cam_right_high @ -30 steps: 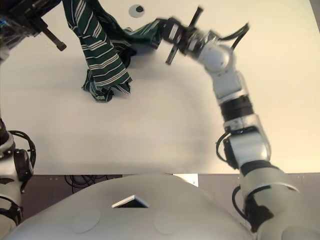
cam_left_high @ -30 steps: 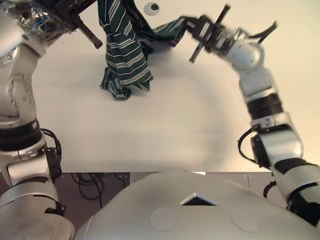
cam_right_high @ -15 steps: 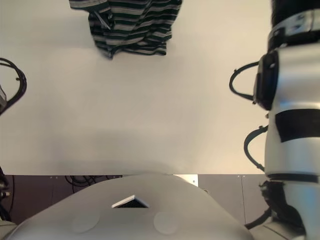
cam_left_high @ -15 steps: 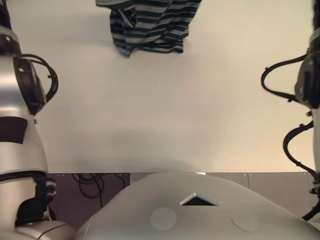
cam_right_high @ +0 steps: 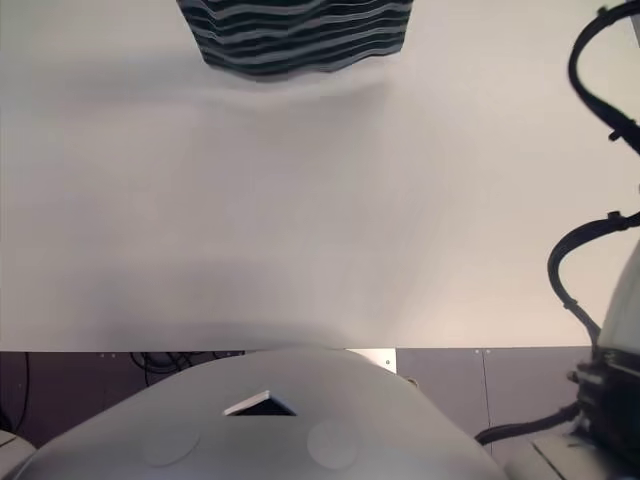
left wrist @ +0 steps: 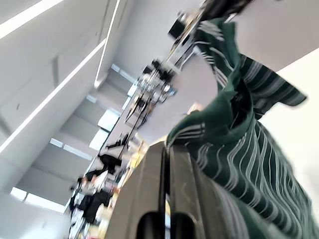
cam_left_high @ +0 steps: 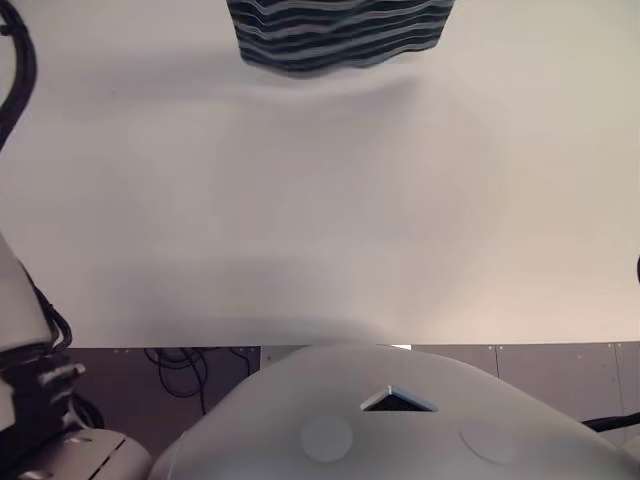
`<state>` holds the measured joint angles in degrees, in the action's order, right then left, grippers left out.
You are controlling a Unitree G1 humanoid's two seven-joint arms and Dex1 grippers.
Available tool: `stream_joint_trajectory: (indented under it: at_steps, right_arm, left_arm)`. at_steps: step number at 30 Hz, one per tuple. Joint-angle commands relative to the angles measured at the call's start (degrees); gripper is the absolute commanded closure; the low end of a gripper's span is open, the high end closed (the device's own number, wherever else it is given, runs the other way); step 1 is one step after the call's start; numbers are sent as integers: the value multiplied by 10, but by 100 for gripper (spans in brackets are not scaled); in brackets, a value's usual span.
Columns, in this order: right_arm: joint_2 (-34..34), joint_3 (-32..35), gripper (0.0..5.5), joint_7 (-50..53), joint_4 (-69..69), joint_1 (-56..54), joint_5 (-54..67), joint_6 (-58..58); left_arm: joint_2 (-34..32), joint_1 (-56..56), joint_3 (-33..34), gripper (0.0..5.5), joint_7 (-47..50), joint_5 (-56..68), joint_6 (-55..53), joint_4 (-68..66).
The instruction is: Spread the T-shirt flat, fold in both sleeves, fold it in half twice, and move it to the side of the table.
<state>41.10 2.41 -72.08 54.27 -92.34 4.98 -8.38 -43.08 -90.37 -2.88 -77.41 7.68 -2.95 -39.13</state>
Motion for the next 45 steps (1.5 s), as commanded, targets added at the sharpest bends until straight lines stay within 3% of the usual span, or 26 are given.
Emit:
stream_joint_trajectory:
  at_steps: [1, 6, 9, 15, 18, 21, 25, 30, 34, 41, 45]
  right_arm:
    - [55, 39, 548, -91, -113, -17, 86, 127]
    - [150, 97, 548, -152, -324, 69, 223, 361]
    - [172, 123, 548, -139, -428, 182, 287, 465]
    - [144, 103, 548, -103, -547, 419, 335, 548]
    - [126, 44, 548, -97, -536, 453, 303, 510]
    - [61, -37, 548, -56, -469, 435, 235, 455]
    - [-18, -122, 548, 11, -322, 393, 122, 379]
    - [-94, -167, 548, 88, -118, 345, 18, 282]
    - [-148, -190, 548, 153, 19, 316, -52, 193]
    - [-231, -174, 548, 336, 174, 276, -119, 101]
    - [-253, -159, 483, 366, 202, 278, -129, 103]
  left_arm:
    - [-58, 55, 31, 550, -47, 81, -147, 197]
    - [-132, 111, 112, 550, -27, 284, -412, 485]
    - [-147, 135, 154, 550, 19, 379, -515, 562]
    - [-156, 307, 118, 550, 39, 359, -498, 567]
    - [-144, 374, 25, 550, 27, 254, -391, 488]
    - [-92, 411, -86, 550, 31, 120, -244, 337]
    - [16, 374, -148, 550, 92, 8, -114, 116]
    - [131, 326, -153, 550, 203, -71, 5, -129]
    - [176, 307, -157, 550, 281, -123, 57, -254]
    - [225, 310, -132, 550, 411, -171, 61, -351]
    - [236, 308, -94, 494, 459, -157, 36, -367]
